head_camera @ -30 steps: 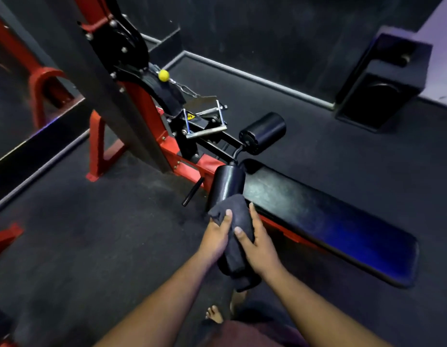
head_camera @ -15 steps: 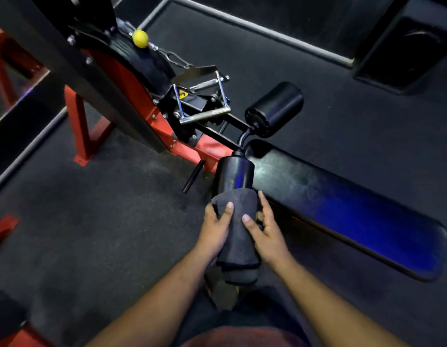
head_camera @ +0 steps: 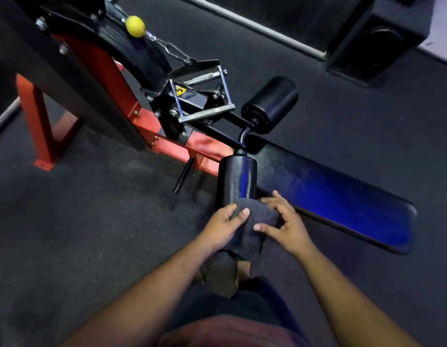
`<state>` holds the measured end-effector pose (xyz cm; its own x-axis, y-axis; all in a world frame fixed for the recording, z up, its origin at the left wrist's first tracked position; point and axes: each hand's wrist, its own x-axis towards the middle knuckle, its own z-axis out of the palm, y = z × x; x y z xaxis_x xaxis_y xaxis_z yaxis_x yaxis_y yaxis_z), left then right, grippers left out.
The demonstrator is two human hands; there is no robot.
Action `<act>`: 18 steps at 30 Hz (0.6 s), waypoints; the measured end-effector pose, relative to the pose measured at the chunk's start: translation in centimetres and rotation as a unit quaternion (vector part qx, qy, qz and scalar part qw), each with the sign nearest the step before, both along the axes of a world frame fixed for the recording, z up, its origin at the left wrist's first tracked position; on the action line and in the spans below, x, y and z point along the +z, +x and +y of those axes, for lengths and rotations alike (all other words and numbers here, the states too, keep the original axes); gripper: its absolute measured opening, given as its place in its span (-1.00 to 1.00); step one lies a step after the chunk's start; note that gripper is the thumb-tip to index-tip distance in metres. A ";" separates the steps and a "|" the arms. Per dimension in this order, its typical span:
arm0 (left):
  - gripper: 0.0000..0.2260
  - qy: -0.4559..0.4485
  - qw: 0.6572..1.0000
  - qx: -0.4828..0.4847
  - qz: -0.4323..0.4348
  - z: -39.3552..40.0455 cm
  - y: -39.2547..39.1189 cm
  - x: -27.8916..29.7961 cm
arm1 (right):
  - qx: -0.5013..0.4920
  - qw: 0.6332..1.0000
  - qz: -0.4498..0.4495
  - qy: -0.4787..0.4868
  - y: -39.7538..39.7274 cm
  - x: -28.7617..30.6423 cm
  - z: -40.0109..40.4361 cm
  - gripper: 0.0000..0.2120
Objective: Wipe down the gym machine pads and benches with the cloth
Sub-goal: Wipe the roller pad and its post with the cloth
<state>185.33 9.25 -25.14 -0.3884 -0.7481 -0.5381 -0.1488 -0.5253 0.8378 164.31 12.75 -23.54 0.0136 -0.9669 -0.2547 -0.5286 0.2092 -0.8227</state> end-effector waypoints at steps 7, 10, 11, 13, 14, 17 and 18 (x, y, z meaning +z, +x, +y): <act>-0.63 -0.124 0.969 0.103 -0.188 -2.7 -1.4 -3.4 | 0.024 0.953 0.298 -0.052 -0.4 -1.9 -6.8 -0.50; -0.56 -0.129 0.949 0.128 -0.259 -5.7 -1.7 -7.6 | -0.009 0.938 0.346 0.003 2.1 -5.8 -11.5 -0.35; -0.51 -0.112 0.943 0.120 -0.290 -6.4 -1.6 -9.4 | 0.000 0.948 0.313 0.054 3.1 -7.6 -12.4 -0.22; -0.42 -0.062 0.948 0.106 -0.293 -6.5 -1.1 -11.8 | 0.014 0.961 0.243 0.132 5.2 -11.2 -11.7 -0.07; -0.38 -0.046 0.955 0.103 -0.275 -6.0 -0.9 -12.7 | 0.004 0.964 0.230 0.133 6.0 -12.6 -10.7 -0.07; -0.45 -0.021 0.974 0.083 -0.211 -4.2 -0.8 -13.7 | -0.038 0.965 0.245 0.080 6.8 -14.6 -8.0 -0.24; -0.45 -0.013 0.977 0.083 -0.194 -3.6 -0.8 -13.7 | -0.038 0.965 0.249 0.069 6.7 -14.7 -7.3 -0.29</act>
<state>184.58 5.67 -38.83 -0.0302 -0.7994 -0.6000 -0.3724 -0.5481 0.7490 170.96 5.47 -38.20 -0.2123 -0.9171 -0.3376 -0.8303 0.3514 -0.4325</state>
